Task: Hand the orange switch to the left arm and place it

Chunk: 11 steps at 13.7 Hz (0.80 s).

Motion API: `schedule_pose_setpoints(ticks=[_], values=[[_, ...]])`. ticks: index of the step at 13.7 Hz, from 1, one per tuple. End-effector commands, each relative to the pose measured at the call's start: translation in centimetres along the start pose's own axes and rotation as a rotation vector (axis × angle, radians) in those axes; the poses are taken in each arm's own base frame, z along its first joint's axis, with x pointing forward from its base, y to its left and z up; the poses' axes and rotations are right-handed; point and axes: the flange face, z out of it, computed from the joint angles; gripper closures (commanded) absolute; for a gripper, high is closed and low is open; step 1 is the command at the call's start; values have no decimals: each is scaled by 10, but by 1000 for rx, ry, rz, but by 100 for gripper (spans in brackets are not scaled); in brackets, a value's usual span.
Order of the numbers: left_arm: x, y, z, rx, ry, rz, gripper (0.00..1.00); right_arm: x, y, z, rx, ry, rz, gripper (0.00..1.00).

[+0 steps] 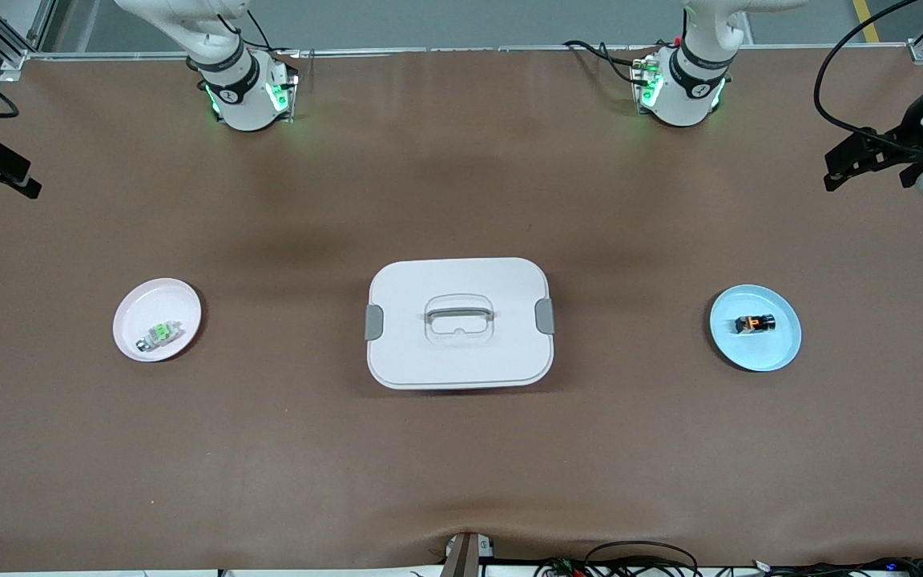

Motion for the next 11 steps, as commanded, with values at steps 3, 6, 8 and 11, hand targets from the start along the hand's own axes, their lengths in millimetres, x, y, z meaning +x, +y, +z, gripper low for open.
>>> schedule_pose_setpoints(ticks=[3,6,8,11], values=[[0,-6,-2,-12,0,-3,0,1,3,-5,-16,-2,-12,0],[2,-8,-1,-14,-6,-11,0,1,3,-5,-17,-2,-14,0],[2,-8,-1,-14,-5,-15,0,1,3,-5,-17,-2,-14,0],[2,-8,-1,-15,-5,-17,0,1,3,-5,-17,-2,-14,0]])
